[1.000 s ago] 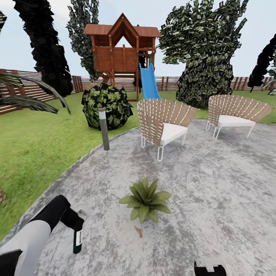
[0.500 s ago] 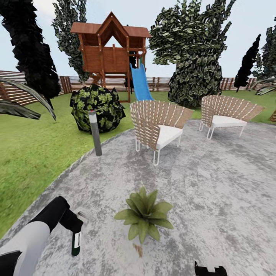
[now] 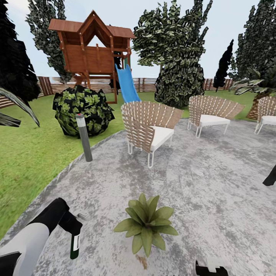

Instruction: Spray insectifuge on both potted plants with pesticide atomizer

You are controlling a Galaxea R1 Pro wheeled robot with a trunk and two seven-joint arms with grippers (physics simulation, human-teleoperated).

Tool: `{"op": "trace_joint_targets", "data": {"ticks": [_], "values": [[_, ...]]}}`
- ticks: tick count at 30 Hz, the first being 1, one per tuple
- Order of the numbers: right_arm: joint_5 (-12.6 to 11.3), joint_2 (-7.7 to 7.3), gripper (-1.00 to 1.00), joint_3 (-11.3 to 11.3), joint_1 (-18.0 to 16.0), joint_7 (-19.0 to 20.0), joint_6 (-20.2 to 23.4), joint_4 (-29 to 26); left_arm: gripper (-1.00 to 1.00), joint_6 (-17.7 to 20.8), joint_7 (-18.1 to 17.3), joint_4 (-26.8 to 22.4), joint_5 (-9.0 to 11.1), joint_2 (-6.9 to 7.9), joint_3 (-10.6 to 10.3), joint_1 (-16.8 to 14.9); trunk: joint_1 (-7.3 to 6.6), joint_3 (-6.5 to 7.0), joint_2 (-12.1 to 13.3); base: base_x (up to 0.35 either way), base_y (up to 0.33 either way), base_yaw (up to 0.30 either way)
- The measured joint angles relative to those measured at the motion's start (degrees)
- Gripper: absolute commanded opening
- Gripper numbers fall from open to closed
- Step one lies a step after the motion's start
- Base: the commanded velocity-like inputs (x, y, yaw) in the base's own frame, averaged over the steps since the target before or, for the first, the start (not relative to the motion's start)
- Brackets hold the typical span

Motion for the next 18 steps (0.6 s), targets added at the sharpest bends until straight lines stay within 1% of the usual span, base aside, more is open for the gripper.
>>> {"op": "trace_joint_targets", "data": {"ticks": [4, 11, 18], "values": [[0.00, 0.05, 1.00, 0.01, -0.01, -0.02, -0.01, 0.02, -1.00, -0.01, 0.06, -0.01, 0.01, -0.12, 0.00, 0.09, 0.00, 0.02, 0.00, 0.003, 0.047, -0.082], [0.04, -0.15, 1.00, -0.04, -0.01, -0.02, -0.01, -0.01, -1.00, -0.01, 0.15, 0.07, 0.05, 0.04, 0.05, 0.19, 0.00, 0.03, 0.00, 0.000, 0.002, -0.003], [0.17, -0.42, 1.00, 0.00, -0.02, -0.02, -0.01, 0.18, -1.00, 0.07, -0.36, 0.07, 0.36, -0.24, 0.18, -0.22, 0.00, 0.03, 0.00, 0.000, 0.000, 0.000]]}}
